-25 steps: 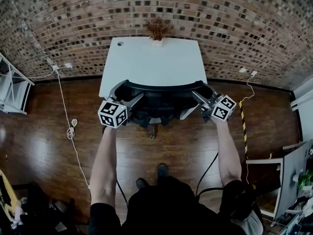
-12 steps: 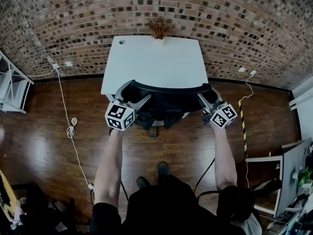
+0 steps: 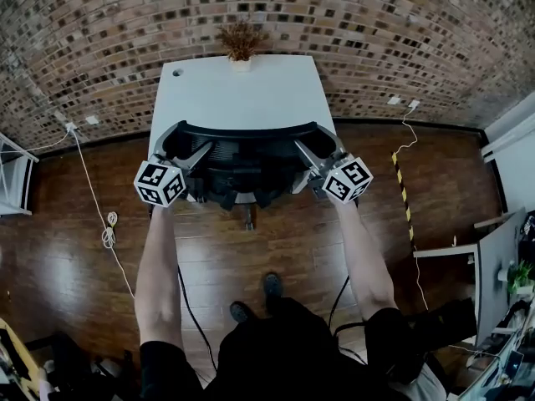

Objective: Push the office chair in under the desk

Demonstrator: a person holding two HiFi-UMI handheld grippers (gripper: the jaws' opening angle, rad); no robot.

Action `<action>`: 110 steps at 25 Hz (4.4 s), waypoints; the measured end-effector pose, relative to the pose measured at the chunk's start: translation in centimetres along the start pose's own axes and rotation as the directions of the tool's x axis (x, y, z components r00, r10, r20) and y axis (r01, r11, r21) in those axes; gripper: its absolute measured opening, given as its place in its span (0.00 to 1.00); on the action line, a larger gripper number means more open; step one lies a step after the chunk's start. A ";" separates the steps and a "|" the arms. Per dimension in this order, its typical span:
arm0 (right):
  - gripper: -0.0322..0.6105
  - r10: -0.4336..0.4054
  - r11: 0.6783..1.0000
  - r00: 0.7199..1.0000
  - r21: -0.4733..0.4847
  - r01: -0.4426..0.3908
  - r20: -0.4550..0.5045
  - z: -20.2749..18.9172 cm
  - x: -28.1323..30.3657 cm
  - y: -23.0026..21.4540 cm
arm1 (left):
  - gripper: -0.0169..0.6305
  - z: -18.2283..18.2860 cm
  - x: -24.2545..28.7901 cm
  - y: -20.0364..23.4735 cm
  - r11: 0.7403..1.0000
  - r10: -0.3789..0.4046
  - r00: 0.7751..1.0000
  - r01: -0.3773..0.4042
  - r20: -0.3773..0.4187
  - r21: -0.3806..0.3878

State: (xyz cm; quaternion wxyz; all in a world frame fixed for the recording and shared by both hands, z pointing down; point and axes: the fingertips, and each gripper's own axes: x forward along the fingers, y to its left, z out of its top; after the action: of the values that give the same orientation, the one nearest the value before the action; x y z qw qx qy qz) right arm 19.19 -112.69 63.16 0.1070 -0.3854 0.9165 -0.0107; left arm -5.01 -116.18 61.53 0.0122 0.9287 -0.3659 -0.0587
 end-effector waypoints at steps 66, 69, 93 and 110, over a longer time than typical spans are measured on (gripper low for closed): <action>0.08 0.047 0.953 0.994 0.303 -0.016 -0.097 20.5 -24.7 44.8 | 0.65 24.3 -36.8 -41.6 0.987 -0.111 0.971 0.134 0.213 -0.094; 0.05 -0.001 0.960 0.997 0.278 0.020 -0.071 22.6 -25.9 44.6 | 0.65 25.6 -36.9 -42.7 0.991 -0.116 0.971 0.129 0.209 -0.048; 0.05 -0.011 0.999 0.999 0.054 0.009 0.044 26.3 -34.3 40.9 | 0.54 25.1 -32.4 -48.9 0.999 -0.043 0.977 0.041 0.210 0.014; 0.05 0.064 0.996 0.998 0.056 -0.065 0.006 24.8 -30.8 43.7 | 0.50 24.7 -35.1 -45.2 1.000 0.022 0.974 -0.020 0.227 -0.011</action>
State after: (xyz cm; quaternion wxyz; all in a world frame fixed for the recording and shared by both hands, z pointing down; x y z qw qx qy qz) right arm 14.49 -58.60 40.28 0.1203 -0.3524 0.9275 -0.0323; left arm -2.68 -58.67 37.58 -0.0250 0.9120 -0.3744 -0.1658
